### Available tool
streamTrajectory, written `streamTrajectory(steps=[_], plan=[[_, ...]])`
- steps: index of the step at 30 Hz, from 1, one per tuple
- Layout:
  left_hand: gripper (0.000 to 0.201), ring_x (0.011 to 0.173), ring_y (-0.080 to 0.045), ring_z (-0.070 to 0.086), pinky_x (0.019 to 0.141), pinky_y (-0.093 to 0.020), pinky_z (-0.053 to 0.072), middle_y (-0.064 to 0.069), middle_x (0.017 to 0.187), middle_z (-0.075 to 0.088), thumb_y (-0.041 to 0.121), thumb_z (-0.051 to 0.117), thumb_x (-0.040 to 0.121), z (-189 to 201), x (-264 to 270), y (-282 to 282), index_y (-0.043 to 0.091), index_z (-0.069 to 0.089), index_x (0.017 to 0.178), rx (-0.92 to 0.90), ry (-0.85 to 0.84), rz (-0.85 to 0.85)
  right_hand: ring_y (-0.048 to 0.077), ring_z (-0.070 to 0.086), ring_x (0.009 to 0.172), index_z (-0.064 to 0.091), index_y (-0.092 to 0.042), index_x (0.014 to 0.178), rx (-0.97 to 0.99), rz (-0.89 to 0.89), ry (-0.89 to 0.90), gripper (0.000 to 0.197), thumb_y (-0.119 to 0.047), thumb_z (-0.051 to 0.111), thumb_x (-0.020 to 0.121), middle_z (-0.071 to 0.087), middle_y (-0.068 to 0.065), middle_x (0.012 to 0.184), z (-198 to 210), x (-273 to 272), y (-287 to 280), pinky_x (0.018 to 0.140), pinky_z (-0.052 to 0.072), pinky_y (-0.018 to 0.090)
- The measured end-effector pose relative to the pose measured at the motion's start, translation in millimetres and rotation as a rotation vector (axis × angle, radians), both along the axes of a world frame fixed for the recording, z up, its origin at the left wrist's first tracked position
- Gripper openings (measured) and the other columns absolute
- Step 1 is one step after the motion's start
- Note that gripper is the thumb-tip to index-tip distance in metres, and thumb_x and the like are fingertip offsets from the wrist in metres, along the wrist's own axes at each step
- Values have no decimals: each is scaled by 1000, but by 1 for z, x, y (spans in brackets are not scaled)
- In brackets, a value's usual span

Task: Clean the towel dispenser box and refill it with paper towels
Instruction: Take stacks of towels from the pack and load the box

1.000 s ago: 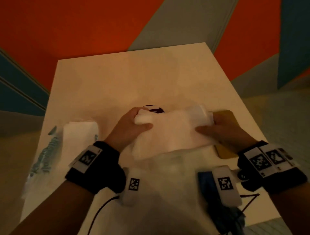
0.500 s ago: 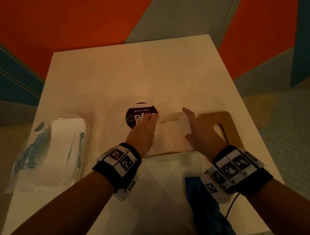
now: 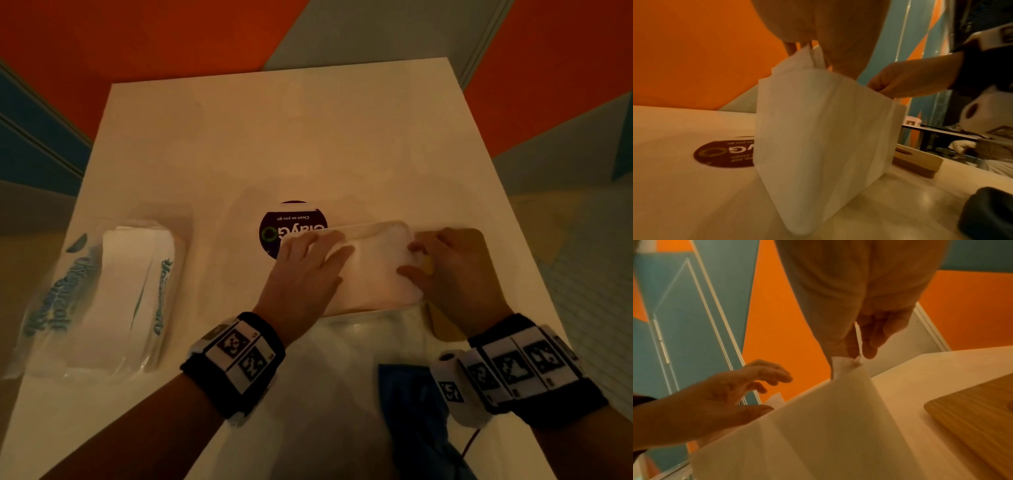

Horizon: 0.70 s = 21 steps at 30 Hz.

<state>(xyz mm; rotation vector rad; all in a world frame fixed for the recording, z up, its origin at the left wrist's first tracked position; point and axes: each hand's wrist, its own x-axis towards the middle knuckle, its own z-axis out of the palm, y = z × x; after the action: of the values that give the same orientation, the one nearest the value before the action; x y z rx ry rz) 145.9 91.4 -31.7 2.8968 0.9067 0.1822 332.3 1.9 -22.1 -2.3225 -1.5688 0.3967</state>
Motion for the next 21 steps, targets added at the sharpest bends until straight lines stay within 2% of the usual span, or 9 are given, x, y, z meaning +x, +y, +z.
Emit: streamTrajectory(steps=[2,3,6,8,11,13,16,19,21], plan=[[34,99,-29,60,81,-40,53,-6,110,68,31,51,77,4,1,-1,15,62,105,-92,71,-162,39,59,89,67,-2,95,48,0,-42,35,-24,77,70,63,23,100,-1,4,4,77,41,32],[34,104,-27,58,85,-38,49,-5,117,64,33,48,82,7,3,-1,16,61,109,-174,147,-210,39,61,83,68,-1,90,62,17,-66,35,-25,80,66,64,24,95,-1,4,6,75,43,33],[44,122,-21,39,99,-33,32,1,141,41,41,45,89,-1,5,5,24,42,130,-331,326,-162,40,62,71,69,-2,85,90,73,-144,39,-26,84,58,65,24,85,4,0,12,65,49,38],[49,125,-21,34,101,-35,30,2,145,33,43,48,88,-4,8,7,30,36,133,-324,347,-165,39,61,70,69,-5,86,100,98,-219,40,-26,85,56,65,22,85,7,-2,15,59,47,35],[51,127,-24,33,104,-40,29,1,149,27,45,48,87,-9,11,10,35,32,135,-288,394,-197,38,61,68,69,-9,83,117,132,-291,36,-24,85,55,65,19,85,7,-2,19,55,37,29],[52,128,-25,33,105,-40,28,1,150,25,46,48,87,-10,13,10,36,32,135,-258,409,-200,38,60,68,70,-9,79,117,149,-289,30,-21,85,56,65,18,84,4,-1,20,55,37,30],[53,128,-25,32,106,-40,28,2,150,25,47,49,86,-10,15,10,36,32,135,-262,409,-193,39,57,69,69,-9,70,102,157,-268,21,-17,83,58,65,18,85,-4,1,22,56,45,37],[54,128,-24,32,106,-41,28,3,149,26,49,50,85,-11,14,11,37,32,134,-278,404,-187,39,56,71,69,-9,67,108,149,-282,18,-19,82,60,64,18,85,-7,1,22,57,43,38],[54,127,-24,33,105,-40,28,4,148,28,49,51,84,-12,14,11,36,33,133,-292,396,-180,36,53,74,69,-10,67,190,177,-298,15,-23,75,66,63,17,83,-9,-1,20,59,38,36]])
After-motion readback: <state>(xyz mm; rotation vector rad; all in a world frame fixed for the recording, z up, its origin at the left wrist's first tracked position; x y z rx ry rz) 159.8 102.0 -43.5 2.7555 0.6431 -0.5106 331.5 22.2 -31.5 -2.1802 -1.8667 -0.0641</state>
